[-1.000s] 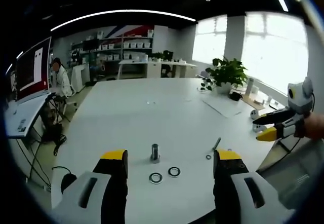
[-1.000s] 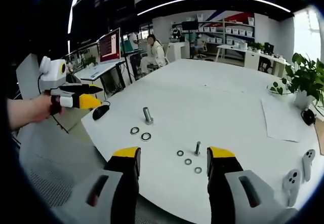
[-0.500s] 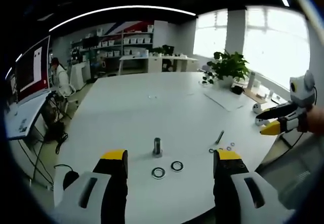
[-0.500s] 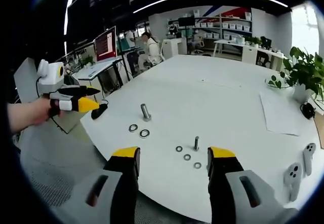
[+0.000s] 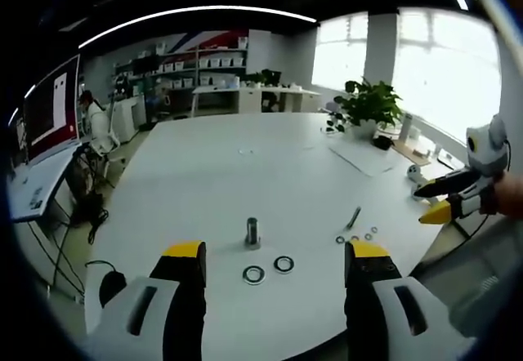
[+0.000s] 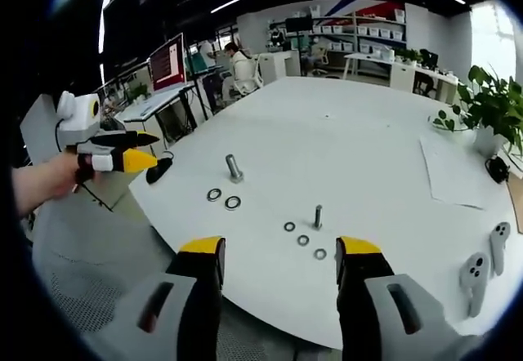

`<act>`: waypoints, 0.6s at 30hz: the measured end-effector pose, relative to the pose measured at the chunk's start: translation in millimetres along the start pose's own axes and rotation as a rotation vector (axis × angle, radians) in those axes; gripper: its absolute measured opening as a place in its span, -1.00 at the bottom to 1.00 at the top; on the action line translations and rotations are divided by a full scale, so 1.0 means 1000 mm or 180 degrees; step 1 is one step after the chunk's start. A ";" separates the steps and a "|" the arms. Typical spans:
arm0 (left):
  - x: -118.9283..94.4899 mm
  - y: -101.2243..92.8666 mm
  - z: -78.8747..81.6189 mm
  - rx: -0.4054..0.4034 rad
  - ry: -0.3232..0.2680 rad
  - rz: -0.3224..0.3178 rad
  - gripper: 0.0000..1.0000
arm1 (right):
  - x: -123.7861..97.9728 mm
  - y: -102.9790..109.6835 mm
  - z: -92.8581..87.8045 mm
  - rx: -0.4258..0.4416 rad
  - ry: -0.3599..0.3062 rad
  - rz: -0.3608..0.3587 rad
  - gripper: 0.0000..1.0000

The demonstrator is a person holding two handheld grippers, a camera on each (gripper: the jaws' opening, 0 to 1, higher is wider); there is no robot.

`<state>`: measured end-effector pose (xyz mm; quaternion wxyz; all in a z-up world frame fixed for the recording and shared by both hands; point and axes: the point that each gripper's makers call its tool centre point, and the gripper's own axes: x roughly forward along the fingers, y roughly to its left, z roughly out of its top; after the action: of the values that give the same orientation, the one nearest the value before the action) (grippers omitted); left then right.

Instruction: Place the washer onto the threaded stud by aligning its center hole with the stud, sliding it down to the base, and recovering from edge contact or off-axis alignment until the washer reaches the visible bottom stop.

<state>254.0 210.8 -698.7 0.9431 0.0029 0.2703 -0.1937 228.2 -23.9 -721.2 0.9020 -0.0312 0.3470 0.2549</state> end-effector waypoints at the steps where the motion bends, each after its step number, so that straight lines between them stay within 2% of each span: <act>1: 0.000 0.001 -0.001 -0.0006 0.0019 0.0010 0.36 | 0.000 0.000 0.000 -0.0003 0.0005 -0.0004 0.15; 13: 0.002 -0.001 -0.005 -0.0039 0.0079 -0.0034 0.36 | 0.001 -0.009 -0.007 0.0041 0.0105 -0.0105 0.17; 18: 0.004 -0.003 -0.011 -0.0062 0.0172 -0.0072 0.36 | 0.001 -0.013 -0.010 0.0046 0.0145 -0.0152 0.17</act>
<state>250.7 207.2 -709.7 0.9332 -0.0042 0.2975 -0.2015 228.7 -37.3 -730.8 0.8999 -0.0388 0.3684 0.2301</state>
